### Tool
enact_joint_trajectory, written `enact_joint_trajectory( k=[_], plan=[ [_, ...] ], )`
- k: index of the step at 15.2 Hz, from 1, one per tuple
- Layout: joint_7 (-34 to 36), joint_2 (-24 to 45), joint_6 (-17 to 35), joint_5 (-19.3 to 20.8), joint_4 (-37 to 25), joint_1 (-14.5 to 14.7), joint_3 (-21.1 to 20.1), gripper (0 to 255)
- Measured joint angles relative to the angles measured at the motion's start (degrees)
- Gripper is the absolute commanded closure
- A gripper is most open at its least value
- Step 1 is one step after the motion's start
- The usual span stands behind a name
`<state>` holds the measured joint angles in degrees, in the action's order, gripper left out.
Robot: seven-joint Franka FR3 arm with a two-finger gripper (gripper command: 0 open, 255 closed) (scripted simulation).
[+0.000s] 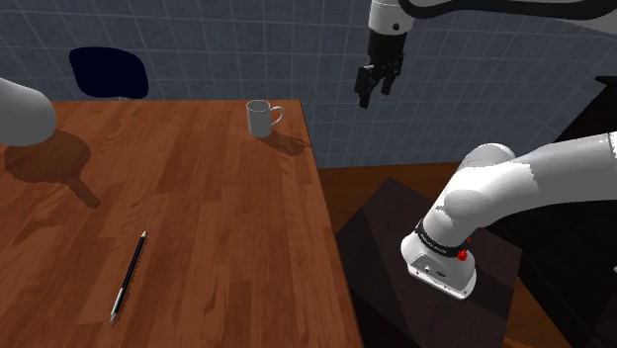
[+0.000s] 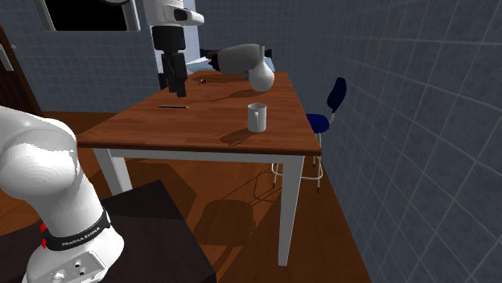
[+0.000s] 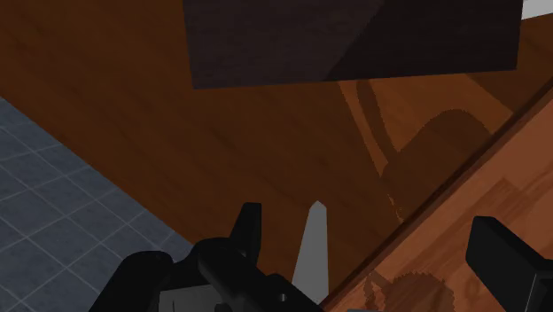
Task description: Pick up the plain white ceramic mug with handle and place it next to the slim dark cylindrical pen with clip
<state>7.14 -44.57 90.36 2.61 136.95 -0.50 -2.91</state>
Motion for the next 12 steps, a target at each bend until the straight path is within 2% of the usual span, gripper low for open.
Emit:
enact_joint_trajectory(
  k=[2,4,7,12],
  plan=[
    [0.6,0.9,0.4,-0.3,-0.3,0.0,-0.3,0],
    [2.6,4.5,1.6,-1.3,-2.3,0.0,-1.5,0],
    [5.9,11.0,4.5,-2.5,-5.1,-0.2,-3.1,0],
    [11.3,23.4,7.1,-3.6,-13.7,-0.6,-5.4,0]
  ],
)
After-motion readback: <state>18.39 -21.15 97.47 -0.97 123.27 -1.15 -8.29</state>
